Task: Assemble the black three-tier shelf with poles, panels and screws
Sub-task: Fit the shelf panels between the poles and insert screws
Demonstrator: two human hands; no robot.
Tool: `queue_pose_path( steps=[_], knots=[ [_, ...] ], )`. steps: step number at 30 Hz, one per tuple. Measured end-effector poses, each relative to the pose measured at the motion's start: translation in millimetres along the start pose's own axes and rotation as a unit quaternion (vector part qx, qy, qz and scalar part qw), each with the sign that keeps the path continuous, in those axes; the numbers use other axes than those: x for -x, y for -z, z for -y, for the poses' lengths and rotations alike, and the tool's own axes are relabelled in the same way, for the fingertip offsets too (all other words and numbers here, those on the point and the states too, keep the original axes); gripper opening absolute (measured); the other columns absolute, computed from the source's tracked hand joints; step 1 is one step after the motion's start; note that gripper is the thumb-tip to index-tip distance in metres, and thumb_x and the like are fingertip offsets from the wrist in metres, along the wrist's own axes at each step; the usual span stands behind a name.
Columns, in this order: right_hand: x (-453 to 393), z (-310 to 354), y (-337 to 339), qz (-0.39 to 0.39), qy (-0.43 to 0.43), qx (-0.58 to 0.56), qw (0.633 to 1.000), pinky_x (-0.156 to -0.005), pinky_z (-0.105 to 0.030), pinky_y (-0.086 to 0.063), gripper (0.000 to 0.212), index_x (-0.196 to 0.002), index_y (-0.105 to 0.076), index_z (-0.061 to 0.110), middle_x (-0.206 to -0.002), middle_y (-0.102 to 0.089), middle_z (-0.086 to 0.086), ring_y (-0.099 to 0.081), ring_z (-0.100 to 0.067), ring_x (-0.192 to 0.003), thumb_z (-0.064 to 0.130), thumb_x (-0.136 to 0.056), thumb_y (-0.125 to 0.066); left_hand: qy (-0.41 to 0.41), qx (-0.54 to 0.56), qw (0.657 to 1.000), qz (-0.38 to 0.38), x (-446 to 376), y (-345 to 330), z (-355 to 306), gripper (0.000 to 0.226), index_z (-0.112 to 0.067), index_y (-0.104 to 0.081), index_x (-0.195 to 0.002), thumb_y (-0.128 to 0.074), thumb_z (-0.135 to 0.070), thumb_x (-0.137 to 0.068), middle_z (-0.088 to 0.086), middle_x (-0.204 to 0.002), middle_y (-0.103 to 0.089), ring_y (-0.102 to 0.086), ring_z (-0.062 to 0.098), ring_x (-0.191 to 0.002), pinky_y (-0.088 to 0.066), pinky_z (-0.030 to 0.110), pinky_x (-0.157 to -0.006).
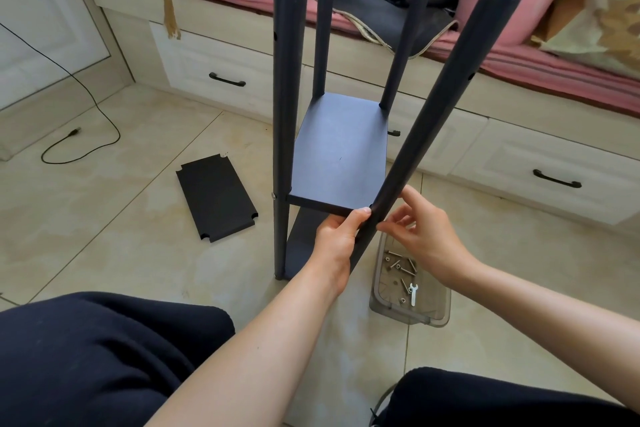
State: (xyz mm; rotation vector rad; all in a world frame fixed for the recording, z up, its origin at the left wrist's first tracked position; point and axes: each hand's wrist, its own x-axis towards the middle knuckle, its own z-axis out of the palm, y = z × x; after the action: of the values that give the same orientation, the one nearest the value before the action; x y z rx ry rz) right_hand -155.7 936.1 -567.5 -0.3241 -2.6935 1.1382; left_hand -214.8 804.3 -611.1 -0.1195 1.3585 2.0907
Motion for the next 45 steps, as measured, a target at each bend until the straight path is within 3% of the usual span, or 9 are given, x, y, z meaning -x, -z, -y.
queue_pose_path(
  steps=[5,13,22,26,30,32,35,38,45],
  knots=[
    [-2.7,5.5,-2.8,-0.015,0.037,0.138,0.99,-0.065,-0.038,-0.053,0.042,-0.121,-0.05,0.025,-0.076,-0.056,0.017,-0.056,-0.007,-0.065,0.018,-0.087,-0.074,0.002,-0.004,1.0,-0.004,0.1,-1.4,-0.2,0.018,-0.024,-0.069,-0.107,-0.067,-0.036,-0.094,-0.002,-0.102,-0.075,-0.067,0.018,-0.105,-0.049,0.024,-0.08],
    [-2.9,-0.1,-3.9,0.006,-0.065,-0.089,0.994,-0.067,-0.015,-0.047,0.034,-0.107,-0.057,0.038,-0.079,-0.072,0.008,-0.068,-0.004,-0.074,0.018,-0.086,-0.075,-0.001,0.001,1.0,0.0,1.7,0.3,-1.8,0.019,-0.021,-0.069,-0.11,-0.066,-0.033,-0.095,0.001,-0.105,-0.075,-0.067,0.02,-0.107,-0.05,0.026,-0.083],
    [-9.1,6.9,8.2,0.05,-0.008,0.044,0.998,-0.069,-0.016,-0.047,0.057,-0.13,-0.052,0.037,-0.075,-0.067,0.009,-0.063,-0.003,-0.077,0.014,-0.085,-0.076,-0.042,-0.087,0.994,-0.045,11.5,2.3,-5.6,0.007,-0.032,-0.07,-0.095,-0.069,-0.038,-0.093,-0.017,-0.09,-0.076,-0.07,0.001,-0.091,-0.049,0.012,-0.069],
    [-6.7,9.4,13.5,0.065,-0.009,0.061,0.996,-0.073,-0.013,-0.046,0.047,-0.129,-0.055,0.033,-0.078,-0.07,0.014,-0.063,0.005,-0.08,0.011,-0.09,-0.069,-0.164,-0.36,0.905,-0.159,28.6,6.8,-4.2,0.03,-0.026,-0.067,-0.069,-0.066,-0.044,-0.093,-0.014,-0.062,-0.068,-0.065,0.006,-0.071,-0.046,0.024,-0.063],
    [-5.1,15.7,21.1,0.052,-0.015,0.059,0.997,-0.079,-0.028,-0.05,0.033,-0.118,-0.056,0.031,-0.081,-0.073,0.011,-0.068,-0.009,-0.086,0.009,-0.093,-0.062,-0.425,-0.546,0.707,-0.145,38.0,8.6,-19.1,0.014,-0.019,-0.069,-0.084,-0.076,-0.03,-0.087,-0.008,-0.073,-0.064,-0.058,0.018,-0.079,-0.043,0.03,-0.067],
    [-4.6,19.7,23.4,0.047,-0.014,0.057,0.997,-0.078,-0.027,-0.05,0.033,-0.123,-0.056,0.025,-0.082,-0.073,0.011,-0.068,-0.008,-0.085,0.008,-0.094,-0.06,-0.481,-0.605,0.619,-0.141,32.9,9.0,-27.2,0.03,-0.016,-0.071,-0.105,-0.083,-0.026,-0.08,-0.002,-0.096,-0.069,-0.06,0.025,-0.099,-0.047,0.038,-0.082],
    [-4.2,24.4,24.6,0.048,-0.024,0.04,0.998,-0.075,-0.02,-0.05,0.033,-0.126,-0.058,0.023,-0.082,-0.074,0.01,-0.068,-0.005,-0.084,0.008,-0.096,-0.057,-0.371,-0.703,0.601,-0.081,23.2,11.5,-28.5,0.069,-0.017,-0.045,-0.149,-0.072,-0.04,-0.089,0.0,-0.15,-0.049,-0.033,0.025,-0.146,-0.015,0.041,-0.122],
    [-4.7,26.9,23.3,0.048,-0.027,0.03,0.998,-0.071,-0.011,-0.045,0.031,-0.124,-0.059,0.021,-0.083,-0.073,0.008,-0.067,0.0,-0.082,0.007,-0.096,-0.058,-0.328,-0.741,0.583,-0.061,12.1,16.1,-20.3,0.079,-0.023,-0.02,-0.159,-0.053,-0.055,-0.096,-0.007,-0.166,-0.021,-0.005,0.017,-0.155,0.013,0.039,-0.121],
    [-12.1,29.9,30.2,0.078,-0.045,0.026,0.996,-0.085,-0.028,-0.052,0.034,-0.12,-0.063,0.02,-0.088,-0.075,0.002,-0.07,-0.012,-0.088,0.002,-0.092,-0.056,-0.383,-0.674,0.614,-0.147,6.9,3.4,-8.5,0.066,-0.012,-0.062,-0.133,-0.066,-0.058,-0.086,0.004,-0.142,-0.059,-0.046,0.027,-0.14,-0.02,0.052,-0.12]
  ],
)
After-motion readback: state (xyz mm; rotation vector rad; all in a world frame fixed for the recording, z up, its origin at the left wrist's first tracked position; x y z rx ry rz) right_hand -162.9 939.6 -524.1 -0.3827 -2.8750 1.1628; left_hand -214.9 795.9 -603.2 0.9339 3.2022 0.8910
